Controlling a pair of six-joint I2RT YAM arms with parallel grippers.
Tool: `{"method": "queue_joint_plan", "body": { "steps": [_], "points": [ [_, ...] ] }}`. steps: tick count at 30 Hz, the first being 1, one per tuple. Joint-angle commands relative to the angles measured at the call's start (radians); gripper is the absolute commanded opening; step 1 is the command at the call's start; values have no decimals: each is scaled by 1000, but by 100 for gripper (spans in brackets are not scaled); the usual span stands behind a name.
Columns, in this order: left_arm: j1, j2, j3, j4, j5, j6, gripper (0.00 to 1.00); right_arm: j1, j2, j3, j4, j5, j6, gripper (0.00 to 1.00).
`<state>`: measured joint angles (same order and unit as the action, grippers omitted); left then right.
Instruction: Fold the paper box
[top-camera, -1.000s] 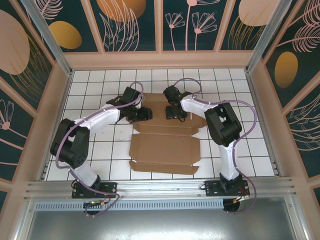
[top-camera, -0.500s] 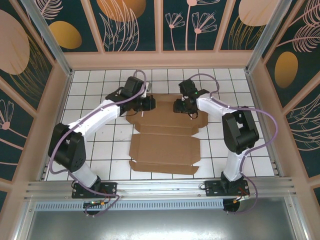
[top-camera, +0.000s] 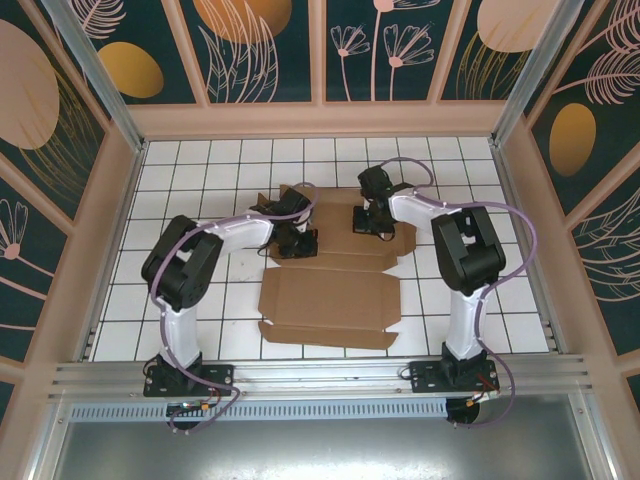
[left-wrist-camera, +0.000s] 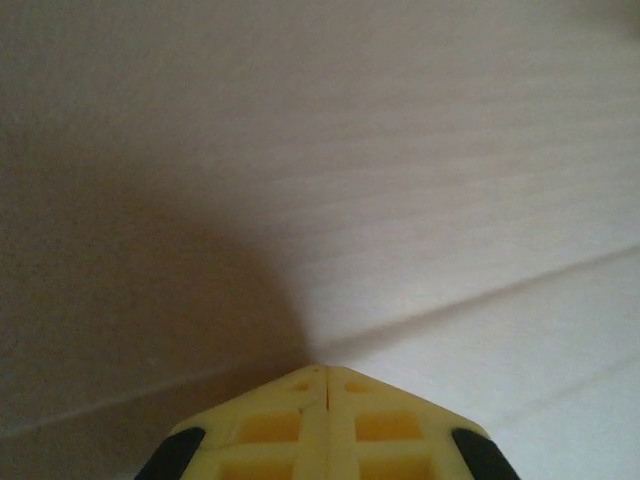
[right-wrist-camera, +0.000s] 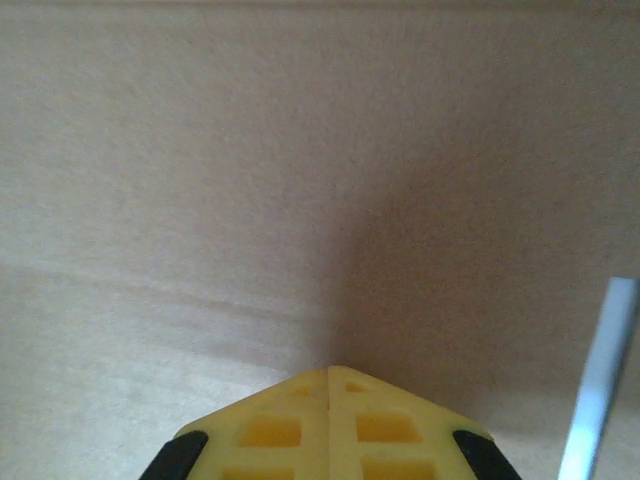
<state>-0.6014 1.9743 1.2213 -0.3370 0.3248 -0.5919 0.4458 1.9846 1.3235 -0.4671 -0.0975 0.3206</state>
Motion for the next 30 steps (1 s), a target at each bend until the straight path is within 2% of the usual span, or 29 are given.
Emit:
{"method": "queue_joint_plan", "body": {
  "steps": [1,7,13,18,23,26,30],
  "points": [
    [-1,56,50,-53,-40,16,0,-1,42,21,-7,-6,-3,0],
    [23,129,103,-88,-63,15,0,-4,62,-10,-41,51,17,0],
    [75,189,192,-131,-85,37,0,-2,-11,-117,-31,88,55,0],
    [86,284,359,-181,-74,63,0,21,-88,-200,-4,36,104,0],
    [72,368,485,-195,-64,72,0,122,-122,-248,30,-24,167,3],
    [67,357,521,-173,-37,68,0,149,-154,-260,59,-64,189,5],
    [67,273,530,-144,-32,88,0,113,-289,-264,111,-76,166,13]
  ]
}}
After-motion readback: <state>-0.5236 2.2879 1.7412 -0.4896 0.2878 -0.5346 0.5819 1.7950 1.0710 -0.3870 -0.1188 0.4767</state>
